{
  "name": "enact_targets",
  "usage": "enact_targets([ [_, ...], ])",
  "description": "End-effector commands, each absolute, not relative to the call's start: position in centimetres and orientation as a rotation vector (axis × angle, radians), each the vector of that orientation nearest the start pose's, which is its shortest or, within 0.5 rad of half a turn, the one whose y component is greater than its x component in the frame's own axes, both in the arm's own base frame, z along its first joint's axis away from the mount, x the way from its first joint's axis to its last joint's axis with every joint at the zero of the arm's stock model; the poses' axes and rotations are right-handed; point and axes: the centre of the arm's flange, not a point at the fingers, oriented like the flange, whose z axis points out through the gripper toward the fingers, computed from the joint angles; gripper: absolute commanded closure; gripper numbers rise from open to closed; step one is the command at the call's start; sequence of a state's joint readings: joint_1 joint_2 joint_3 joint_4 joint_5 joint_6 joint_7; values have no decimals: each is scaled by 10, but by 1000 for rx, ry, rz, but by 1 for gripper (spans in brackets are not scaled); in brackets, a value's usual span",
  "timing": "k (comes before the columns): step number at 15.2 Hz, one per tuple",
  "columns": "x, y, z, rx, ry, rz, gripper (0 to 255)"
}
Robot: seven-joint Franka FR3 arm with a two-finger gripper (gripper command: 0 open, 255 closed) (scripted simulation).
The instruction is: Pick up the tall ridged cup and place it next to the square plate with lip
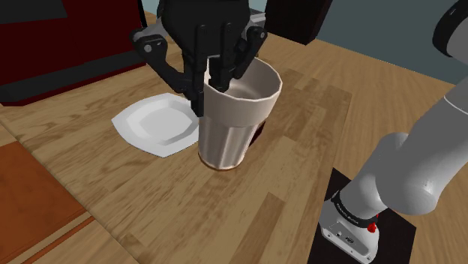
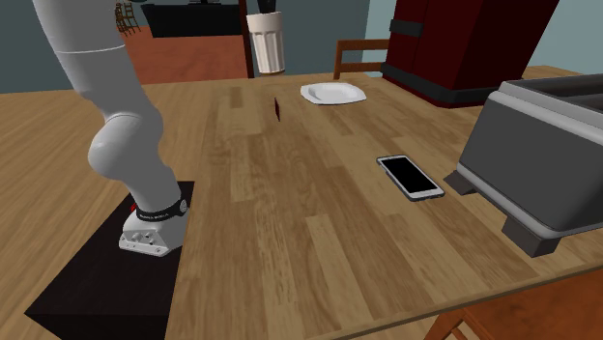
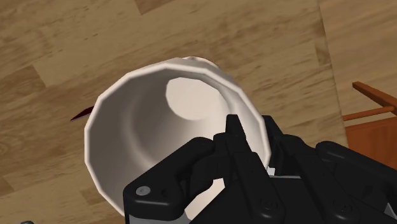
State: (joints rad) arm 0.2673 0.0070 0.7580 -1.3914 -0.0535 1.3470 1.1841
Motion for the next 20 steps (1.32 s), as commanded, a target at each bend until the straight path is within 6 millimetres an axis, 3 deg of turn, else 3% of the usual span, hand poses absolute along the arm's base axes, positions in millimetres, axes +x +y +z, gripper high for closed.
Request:
enact_targets([
  [1, 278, 473, 687, -3193, 278, -33, 255],
  [16, 278, 473, 606, -3193, 278, -33, 255],
  [20, 278, 473, 606, -3193, 278, -33, 255],
])
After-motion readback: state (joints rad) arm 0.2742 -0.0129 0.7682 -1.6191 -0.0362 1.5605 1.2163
